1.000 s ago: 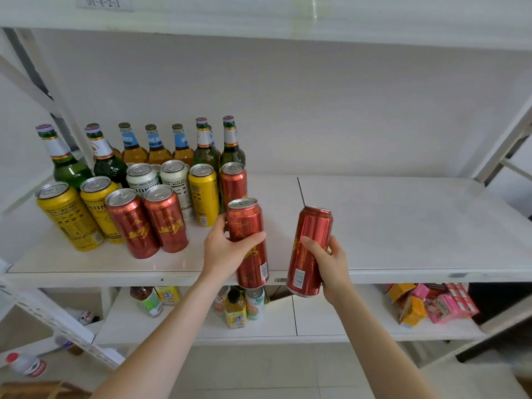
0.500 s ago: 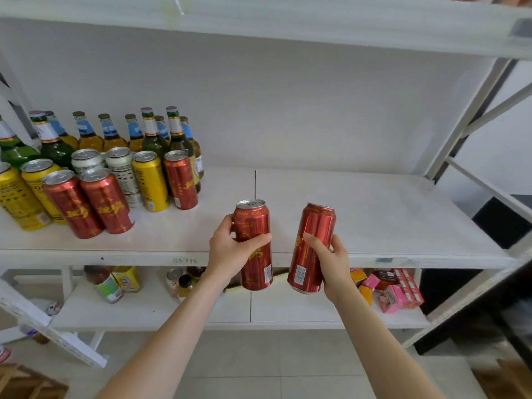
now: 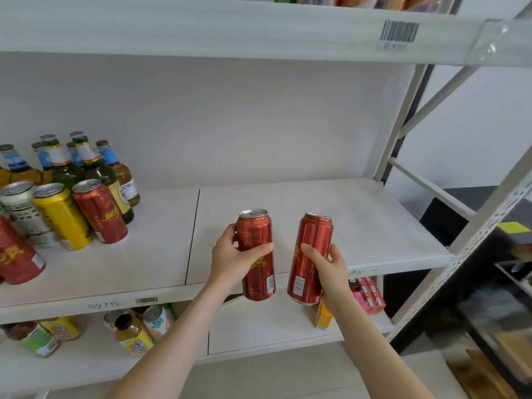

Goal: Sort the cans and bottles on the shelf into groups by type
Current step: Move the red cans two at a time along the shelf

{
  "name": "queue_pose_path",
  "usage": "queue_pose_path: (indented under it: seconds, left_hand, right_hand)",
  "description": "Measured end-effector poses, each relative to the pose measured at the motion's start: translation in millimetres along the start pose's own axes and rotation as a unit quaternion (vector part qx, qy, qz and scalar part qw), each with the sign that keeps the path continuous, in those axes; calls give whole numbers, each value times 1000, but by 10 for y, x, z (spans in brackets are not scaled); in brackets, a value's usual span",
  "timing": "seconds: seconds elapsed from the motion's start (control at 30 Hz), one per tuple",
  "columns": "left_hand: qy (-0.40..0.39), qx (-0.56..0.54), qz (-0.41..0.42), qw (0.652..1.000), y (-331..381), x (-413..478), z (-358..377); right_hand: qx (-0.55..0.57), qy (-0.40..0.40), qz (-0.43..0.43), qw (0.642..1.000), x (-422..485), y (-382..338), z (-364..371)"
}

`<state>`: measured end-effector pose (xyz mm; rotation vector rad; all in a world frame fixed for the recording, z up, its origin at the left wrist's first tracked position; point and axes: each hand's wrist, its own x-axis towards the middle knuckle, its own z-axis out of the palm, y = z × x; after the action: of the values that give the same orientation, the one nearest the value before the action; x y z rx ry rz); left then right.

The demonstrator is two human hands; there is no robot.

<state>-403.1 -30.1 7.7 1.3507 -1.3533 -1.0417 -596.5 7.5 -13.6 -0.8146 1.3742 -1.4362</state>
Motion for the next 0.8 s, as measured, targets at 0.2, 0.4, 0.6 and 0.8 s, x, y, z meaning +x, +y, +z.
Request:
queue_pose_path:
  seconds: [0.2,0.4,0.6,0.8]
  left_hand:
    - [-22,0,2,1000,145,258,737]
    - [-19,6,3,1000,301,275,1474]
    - [9,4,0,1000,478,132,2219]
    - [12,8,-9,1000,654,163,2851]
  right_hand:
    - [8,23,-15,1000,409,-117,-605]
    - [-4,19,-20,1000,682,-279,-1292]
    - [-15,-11,-25,1000,926,-508,-2025]
    - [-25,-18,-30,999,1237,-681,-2605]
